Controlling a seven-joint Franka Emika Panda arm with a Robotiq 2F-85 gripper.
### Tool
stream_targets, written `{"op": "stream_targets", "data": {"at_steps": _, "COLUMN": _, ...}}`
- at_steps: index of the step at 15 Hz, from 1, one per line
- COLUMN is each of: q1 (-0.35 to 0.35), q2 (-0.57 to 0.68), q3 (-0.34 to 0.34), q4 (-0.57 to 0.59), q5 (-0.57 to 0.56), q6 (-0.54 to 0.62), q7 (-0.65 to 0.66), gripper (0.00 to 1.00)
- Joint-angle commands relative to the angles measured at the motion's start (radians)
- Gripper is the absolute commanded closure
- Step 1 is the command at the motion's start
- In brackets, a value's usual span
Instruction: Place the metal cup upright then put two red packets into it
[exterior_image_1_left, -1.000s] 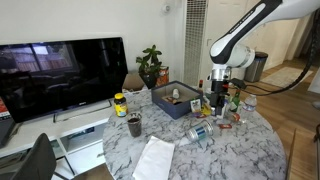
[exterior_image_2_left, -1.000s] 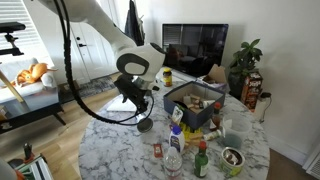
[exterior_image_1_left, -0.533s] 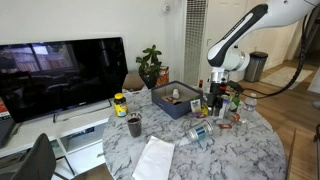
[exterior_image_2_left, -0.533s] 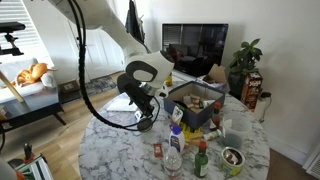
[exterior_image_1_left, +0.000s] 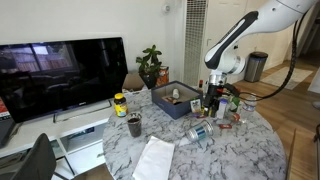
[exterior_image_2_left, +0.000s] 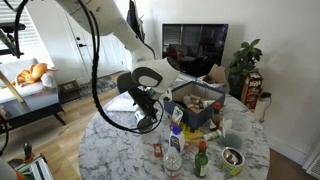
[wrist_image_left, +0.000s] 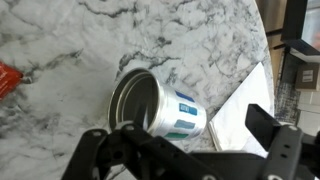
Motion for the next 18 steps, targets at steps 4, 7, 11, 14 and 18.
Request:
{"op": "stream_targets", "data": {"at_steps": 4, "q1": -0.035, "q2": 0.103, "q3": 0.026, "q4": 0.067, "q5": 0.048, "q6": -0.02, "q7": -0.028, "gripper": 0.0}}
{"op": "stream_targets", "data": {"at_steps": 7, "q1": -0.045, "q2": 0.145, "q3": 0.03, "q4": 0.088, "q5": 0.059, "q6": -0.023, "q7": -0.019, "gripper": 0.0}}
{"op": "stream_targets", "data": {"at_steps": 11, "q1": -0.065, "q2": 0.204, "q3": 0.044, "q4": 0.125, "q5": 0.1, "q6": -0.052, "q7": -0.022, "gripper": 0.02}}
{"op": "stream_targets", "data": {"at_steps": 14, "q1": -0.076, "q2": 0.237, "q3": 0.051, "q4": 0.15, "q5": 0.132, "q6": -0.073, "q7": -0.025, "gripper": 0.28}}
{"op": "stream_targets", "data": {"at_steps": 18, "q1": -0.084, "q2": 0.267, "q3": 0.052, "q4": 0.18, "q5": 0.166, "q6": -0.109, "q7": -0.029, "gripper": 0.63}}
